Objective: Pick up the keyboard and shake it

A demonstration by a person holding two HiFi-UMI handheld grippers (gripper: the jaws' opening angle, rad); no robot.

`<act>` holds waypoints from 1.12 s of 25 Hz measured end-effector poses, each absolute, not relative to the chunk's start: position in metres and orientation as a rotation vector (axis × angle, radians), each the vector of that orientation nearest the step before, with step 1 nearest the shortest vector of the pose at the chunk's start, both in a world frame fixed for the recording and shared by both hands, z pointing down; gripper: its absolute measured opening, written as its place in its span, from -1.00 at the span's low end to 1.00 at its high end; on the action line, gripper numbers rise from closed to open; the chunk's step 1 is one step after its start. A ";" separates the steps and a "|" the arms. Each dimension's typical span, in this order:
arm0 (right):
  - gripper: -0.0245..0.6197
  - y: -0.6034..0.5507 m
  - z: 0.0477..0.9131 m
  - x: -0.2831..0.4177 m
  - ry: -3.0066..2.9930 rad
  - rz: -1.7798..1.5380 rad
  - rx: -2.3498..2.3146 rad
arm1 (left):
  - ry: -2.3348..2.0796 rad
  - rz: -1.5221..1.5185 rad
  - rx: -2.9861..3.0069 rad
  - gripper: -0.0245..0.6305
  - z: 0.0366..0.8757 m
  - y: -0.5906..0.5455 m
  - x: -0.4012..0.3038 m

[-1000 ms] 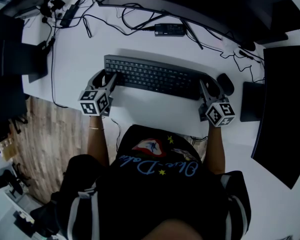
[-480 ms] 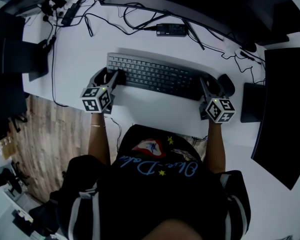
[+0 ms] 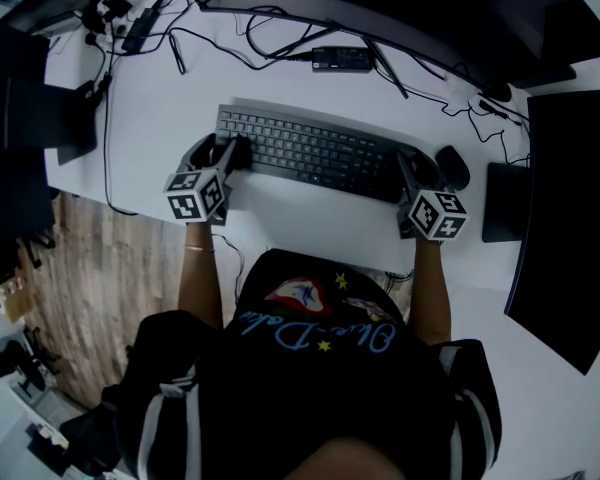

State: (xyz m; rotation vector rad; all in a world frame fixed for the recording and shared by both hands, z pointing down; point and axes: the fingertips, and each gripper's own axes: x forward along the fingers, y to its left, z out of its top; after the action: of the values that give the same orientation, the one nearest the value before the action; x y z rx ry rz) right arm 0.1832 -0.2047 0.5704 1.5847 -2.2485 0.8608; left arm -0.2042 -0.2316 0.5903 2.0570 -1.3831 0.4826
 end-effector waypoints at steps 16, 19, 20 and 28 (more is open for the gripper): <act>-0.42 -0.205 0.580 0.185 -2.164 0.737 1.571 | -1.423 0.547 2.055 -0.30 0.595 -0.233 -0.203; -0.42 -0.204 0.576 0.188 -2.157 0.671 1.573 | -1.434 0.523 2.048 -0.33 0.593 -0.233 -0.207; -0.45 -0.204 0.573 0.188 -2.156 0.650 1.574 | -1.448 0.514 2.050 -0.39 0.590 -0.233 -0.209; -0.77 -0.203 0.541 0.201 -2.189 0.586 1.709 | -1.538 0.435 2.149 -0.88 0.555 -0.231 -0.203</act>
State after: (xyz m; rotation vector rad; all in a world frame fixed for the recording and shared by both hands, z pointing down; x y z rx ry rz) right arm 0.2009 -0.2033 0.5407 1.7093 -2.1893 0.5864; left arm -0.2030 -0.2313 0.5546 2.1494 -1.5377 0.4346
